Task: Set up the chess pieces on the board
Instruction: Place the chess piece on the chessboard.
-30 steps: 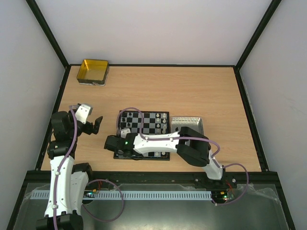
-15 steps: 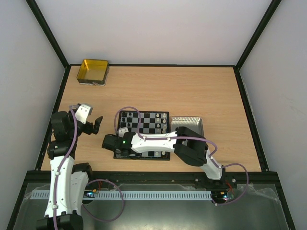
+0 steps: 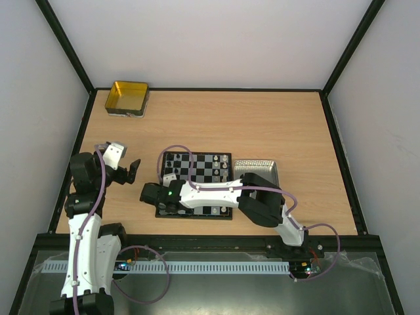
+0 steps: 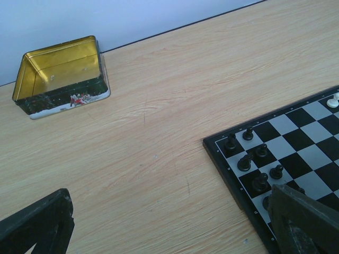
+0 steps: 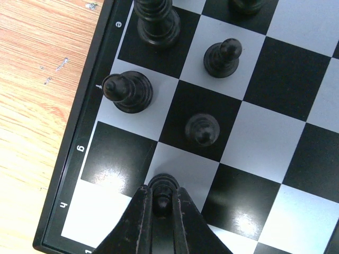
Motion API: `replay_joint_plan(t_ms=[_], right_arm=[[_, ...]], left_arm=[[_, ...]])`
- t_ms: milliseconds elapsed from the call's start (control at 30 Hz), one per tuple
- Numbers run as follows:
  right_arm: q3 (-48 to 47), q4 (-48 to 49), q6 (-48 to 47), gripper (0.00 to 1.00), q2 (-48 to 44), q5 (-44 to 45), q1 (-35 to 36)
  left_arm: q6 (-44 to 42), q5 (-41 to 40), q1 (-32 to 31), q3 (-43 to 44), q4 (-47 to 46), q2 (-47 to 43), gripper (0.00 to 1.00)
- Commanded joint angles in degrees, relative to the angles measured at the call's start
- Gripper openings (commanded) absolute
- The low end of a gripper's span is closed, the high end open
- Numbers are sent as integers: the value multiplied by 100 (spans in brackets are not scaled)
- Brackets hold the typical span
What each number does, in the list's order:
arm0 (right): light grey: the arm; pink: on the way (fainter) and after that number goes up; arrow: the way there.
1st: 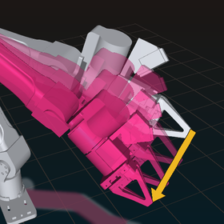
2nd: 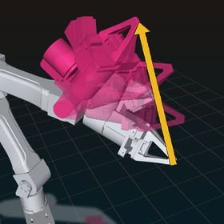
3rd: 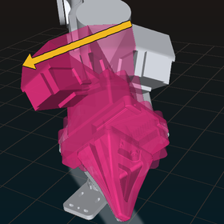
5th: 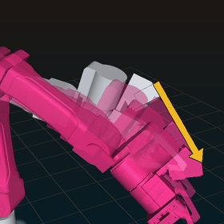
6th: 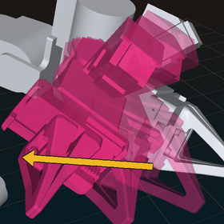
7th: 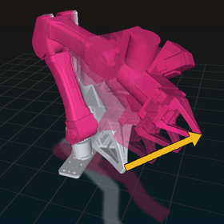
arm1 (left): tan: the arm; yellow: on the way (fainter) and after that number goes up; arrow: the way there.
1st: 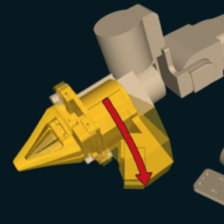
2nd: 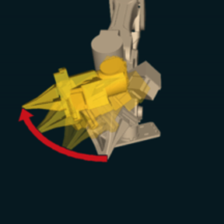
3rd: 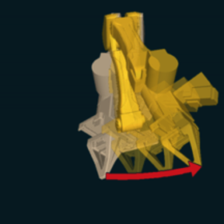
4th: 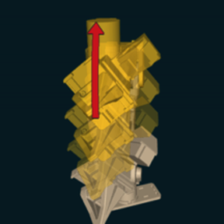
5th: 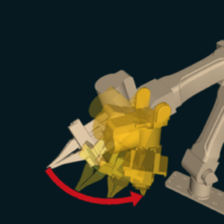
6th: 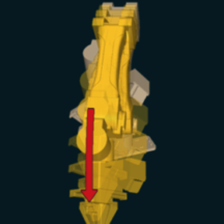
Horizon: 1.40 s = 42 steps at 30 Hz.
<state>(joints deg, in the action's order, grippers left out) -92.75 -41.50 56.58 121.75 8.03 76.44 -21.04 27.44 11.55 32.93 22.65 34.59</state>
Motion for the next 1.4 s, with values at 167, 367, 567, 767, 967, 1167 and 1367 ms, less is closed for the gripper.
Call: replay_joint_plan(t_ms=[167,367,567,767,967,1167,1367], right_arm=[[77,-88,12,8,-31,190,-86],[146,-48,28,8,-51,182,-95],[159,-29,34,10,-64,174,-95],[186,-8,45,16,-102,164,-95],[181,-6,47,16,-150,174,-101],[161,-46,25,21,-305,214,-104],[100,-192,47,21,-485,276,-103]], left_arm=[[-23,46,32,-50,9,-40,99],[-28,44,34,-54,11,-49,99],[-25,50,32,-50,5,-40,99],[-23,50,34,-45,5,-33,99],[-24,51,36,-49,5,-14,99],[-23,60,37,-46,10,3,99],[-23,57,37,-45,4,-5,99]])
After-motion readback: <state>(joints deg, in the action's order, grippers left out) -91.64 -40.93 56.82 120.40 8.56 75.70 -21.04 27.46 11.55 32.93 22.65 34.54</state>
